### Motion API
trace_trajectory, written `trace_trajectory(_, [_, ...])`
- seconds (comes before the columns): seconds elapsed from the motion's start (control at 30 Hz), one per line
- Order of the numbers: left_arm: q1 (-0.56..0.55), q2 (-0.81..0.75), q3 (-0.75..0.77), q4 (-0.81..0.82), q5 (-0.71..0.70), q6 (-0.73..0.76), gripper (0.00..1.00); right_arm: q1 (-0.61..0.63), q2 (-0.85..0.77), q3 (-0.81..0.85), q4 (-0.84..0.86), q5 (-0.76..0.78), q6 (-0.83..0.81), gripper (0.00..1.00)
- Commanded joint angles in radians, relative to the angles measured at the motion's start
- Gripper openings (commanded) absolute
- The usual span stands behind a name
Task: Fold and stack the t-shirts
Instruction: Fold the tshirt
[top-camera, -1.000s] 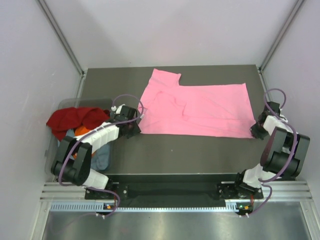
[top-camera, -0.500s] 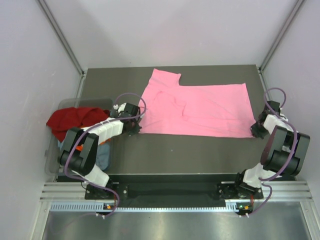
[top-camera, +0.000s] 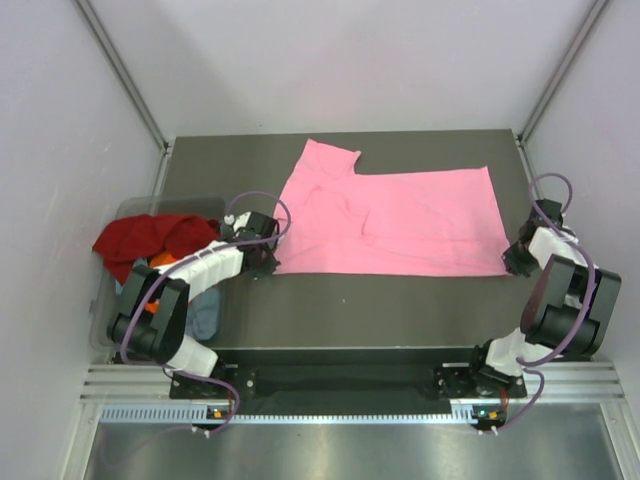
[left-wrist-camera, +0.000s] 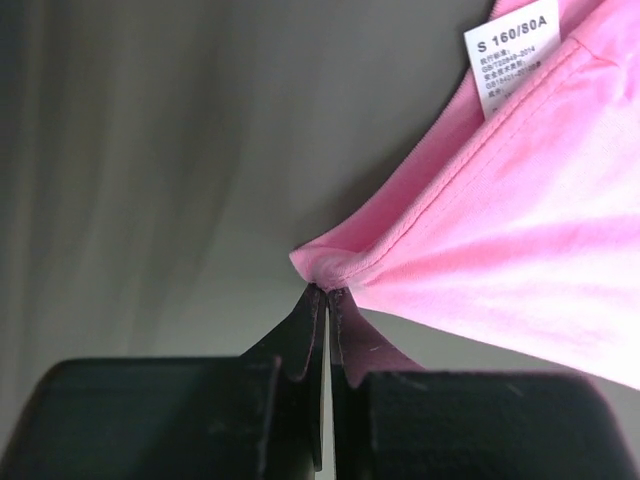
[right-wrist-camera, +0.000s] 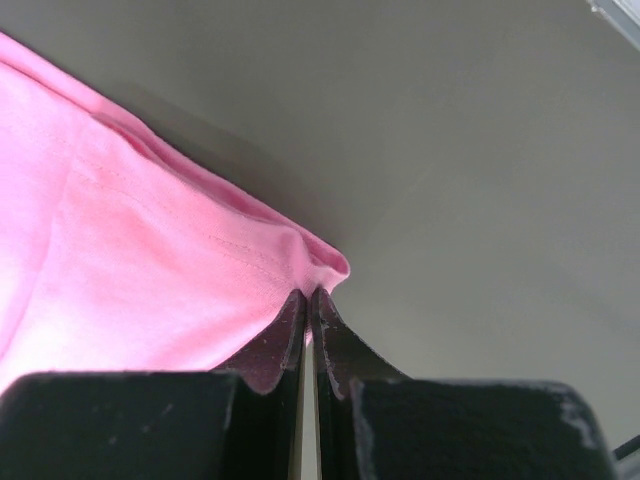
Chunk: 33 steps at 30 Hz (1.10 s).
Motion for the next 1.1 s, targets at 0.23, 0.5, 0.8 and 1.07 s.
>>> trace_trajectory(0.23, [-0.024,-0.123,-0.081,-0.115,-0.001,0.015,0.00,-0.013,-0.045,-0.021,-0.020,0.038,-0.014,0.00])
trace_trajectory(0.5, [-0.027,-0.208,0.022,-0.193,0.025,0.039,0.34,-0.013,-0.089,0.046,-0.087,0.022,-0.024,0.21])
trace_trajectory(0.8, [0.011,-0.089,0.407,-0.126,0.101,0.221,0.48,0.002,-0.098,0.187,0.018,-0.260,-0.164,0.43])
trace_trajectory(1.07, [0.155,0.329,0.757,0.020,0.242,0.258,0.48,0.106,0.217,0.419,0.262,-0.515,-0.182,0.51])
